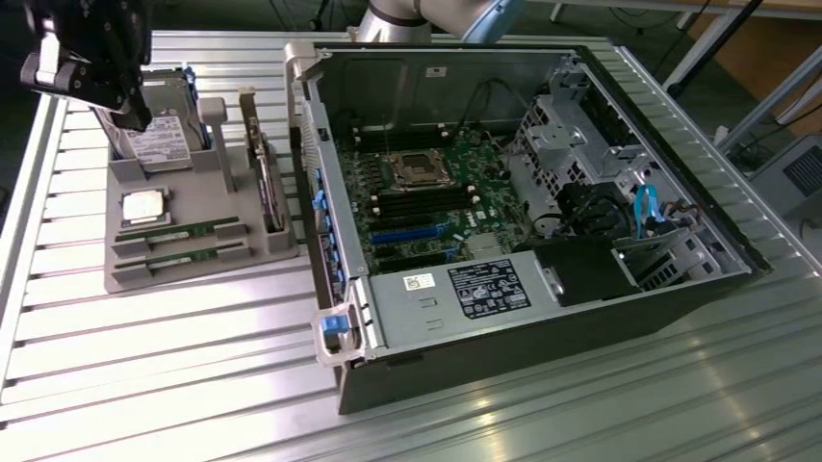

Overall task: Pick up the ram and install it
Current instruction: 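Pick up the ram and move it above insertion slot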

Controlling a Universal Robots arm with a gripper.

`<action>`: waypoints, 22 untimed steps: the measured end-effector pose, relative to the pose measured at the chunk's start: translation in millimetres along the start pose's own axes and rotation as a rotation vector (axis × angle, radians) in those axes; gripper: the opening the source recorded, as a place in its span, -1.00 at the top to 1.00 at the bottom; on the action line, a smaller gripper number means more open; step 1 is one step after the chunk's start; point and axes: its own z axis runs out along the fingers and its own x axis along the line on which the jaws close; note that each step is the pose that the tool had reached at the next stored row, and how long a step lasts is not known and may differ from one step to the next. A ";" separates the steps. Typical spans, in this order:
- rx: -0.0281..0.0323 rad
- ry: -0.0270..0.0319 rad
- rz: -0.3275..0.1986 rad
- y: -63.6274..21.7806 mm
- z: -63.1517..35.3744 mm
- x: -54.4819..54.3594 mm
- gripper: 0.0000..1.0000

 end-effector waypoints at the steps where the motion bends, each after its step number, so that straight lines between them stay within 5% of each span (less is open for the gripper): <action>1: -0.0011 0.0010 -0.034 0.0 0.1 0.0 0.80; 5: -0.0058 0.0055 -0.173 0.0 0.2 0.0 0.80; 8: -0.0058 0.0055 -0.173 0.0 0.3 0.0 0.80; 11: -0.0058 0.0055 -0.173 0.0 0.3 0.0 0.28; 22: -0.0129 0.0072 -0.175 -5.0 38.3 8.6 0.28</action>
